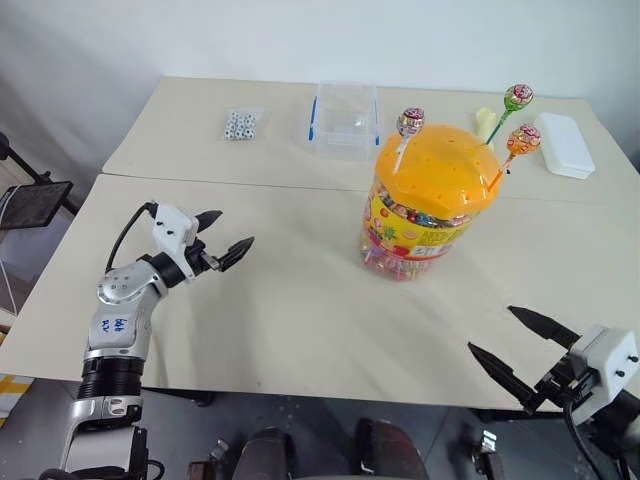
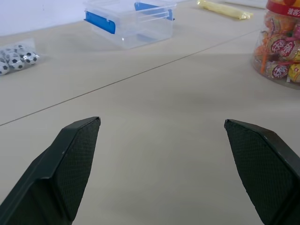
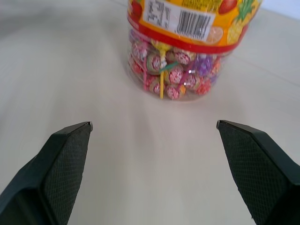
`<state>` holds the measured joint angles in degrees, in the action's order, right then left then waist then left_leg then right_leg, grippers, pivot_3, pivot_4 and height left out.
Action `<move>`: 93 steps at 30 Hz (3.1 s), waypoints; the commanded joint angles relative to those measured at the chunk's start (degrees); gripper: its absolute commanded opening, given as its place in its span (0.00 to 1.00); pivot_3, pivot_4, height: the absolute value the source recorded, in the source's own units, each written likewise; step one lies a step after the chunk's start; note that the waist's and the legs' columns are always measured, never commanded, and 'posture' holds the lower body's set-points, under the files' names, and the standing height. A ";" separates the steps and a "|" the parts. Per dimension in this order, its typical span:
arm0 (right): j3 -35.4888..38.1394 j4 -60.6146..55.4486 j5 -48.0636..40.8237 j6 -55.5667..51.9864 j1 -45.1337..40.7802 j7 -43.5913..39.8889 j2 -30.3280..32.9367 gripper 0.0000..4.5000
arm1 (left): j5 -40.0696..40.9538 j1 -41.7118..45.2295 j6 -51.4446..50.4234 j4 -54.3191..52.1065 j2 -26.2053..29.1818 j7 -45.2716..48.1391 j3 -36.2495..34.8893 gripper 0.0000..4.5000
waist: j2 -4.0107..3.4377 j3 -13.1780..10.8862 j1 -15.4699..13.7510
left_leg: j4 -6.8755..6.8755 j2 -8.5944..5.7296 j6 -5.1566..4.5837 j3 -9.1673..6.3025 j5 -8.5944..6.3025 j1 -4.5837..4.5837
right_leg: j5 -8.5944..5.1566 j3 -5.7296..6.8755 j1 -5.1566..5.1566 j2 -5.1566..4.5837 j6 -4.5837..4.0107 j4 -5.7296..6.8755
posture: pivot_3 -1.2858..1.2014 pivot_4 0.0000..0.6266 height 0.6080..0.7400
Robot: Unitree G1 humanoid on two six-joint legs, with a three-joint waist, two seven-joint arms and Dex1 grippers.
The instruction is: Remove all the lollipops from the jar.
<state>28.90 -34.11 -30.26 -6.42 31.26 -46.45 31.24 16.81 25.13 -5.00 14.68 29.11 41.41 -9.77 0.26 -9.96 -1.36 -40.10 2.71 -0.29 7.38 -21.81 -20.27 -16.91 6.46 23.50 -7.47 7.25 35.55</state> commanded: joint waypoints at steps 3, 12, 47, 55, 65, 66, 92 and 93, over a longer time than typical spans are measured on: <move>2.92 -0.42 -3.48 2.04 -0.17 -0.39 -0.99 0.99 | 5.19 1.28 -2.55 -2.50 0.90 4.50 -1.52 1.00 | 0.00 0.00 0.01 | 0.00 0.00 0.00 0.00 0.00 0.01 | 0.00 0.00 0.00 0.00 0.00 0.01 | 0.52 0.24 1.00; 25.77 -1.56 -32.15 -0.41 0.00 -1.04 2.26 0.99 | 21.72 13.10 -23.12 2.54 16.57 31.29 -3.99 1.00 | 0.02 -0.02 -0.04 | -0.03 0.01 0.00 -0.02 0.00 0.05 | 0.00 0.01 -0.07 0.02 0.00 0.01 | 0.52 0.24 1.00; 22.01 -10.18 -35.93 -3.31 -4.91 6.59 -0.47 1.00 | 10.65 46.74 -12.65 26.59 -19.72 34.71 8.21 0.46 | 0.40 -0.02 -0.19 | -0.10 -0.10 -0.04 -0.15 0.02 -0.17 | 0.02 -0.03 -0.03 0.06 0.05 -0.19 | 0.52 0.24 1.00; 20.96 -10.58 -36.42 -2.02 -7.85 7.37 -0.32 1.00 | 13.39 47.59 -14.33 26.00 -20.95 34.32 4.97 0.01 | 0.40 -0.03 -0.20 | -0.10 -0.09 -0.04 -0.16 0.02 -0.18 | 0.02 -0.02 -0.03 0.07 0.05 -0.20 | 0.52 0.24 1.00; 14.65 -9.82 -37.87 -4.29 -15.92 7.67 4.71 1.00 | 24.80 50.41 -24.03 26.70 -17.68 19.58 -11.20 0.01 | 0.40 -0.03 0.03 | -0.12 -0.08 -0.04 -0.28 0.02 -0.18 | 0.02 -0.02 -0.02 0.05 0.05 -0.13 | 0.52 0.24 1.00; 13.63 -9.54 -37.24 -4.92 -16.60 6.67 6.00 1.00 | 22.40 49.05 -23.89 25.74 -14.93 18.55 -10.13 0.01 | 0.40 -0.03 0.17 | -0.12 -0.08 -0.04 -0.28 0.02 -0.14 | 0.03 -0.01 -0.03 0.05 0.05 -0.08 | 0.52 0.24 1.00; 11.68 0.68 -27.28 -10.54 -12.37 -19.20 15.68 1.00 | 3.12 -3.12 -46.37 -9.42 28.67 10.28 -0.75 0.43 | 0.56 -0.13 -0.06 | -0.04 -0.03 0.01 -0.30 -0.01 0.00 | 0.01 -0.13 0.01 0.07 0.02 0.11 | 0.52 0.24 1.00; 11.67 0.39 -27.42 -10.68 -12.24 -19.68 15.71 1.00 | 3.14 -3.06 -46.62 -9.30 28.77 10.13 -0.87 0.49 | 0.57 -0.13 -0.06 | -0.04 -0.04 0.01 -0.28 -0.01 -0.01 | 0.01 -0.14 0.02 0.08 0.02 0.10 | 0.52 0.24 1.00</move>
<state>38.75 -31.97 -56.12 -16.90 18.93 -64.99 46.33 19.48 22.13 -51.08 6.80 56.52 51.13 -9.16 0.83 -10.10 -1.42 -40.14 2.67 -0.28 7.10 -21.82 -20.27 -16.90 6.32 23.52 -7.39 7.27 35.65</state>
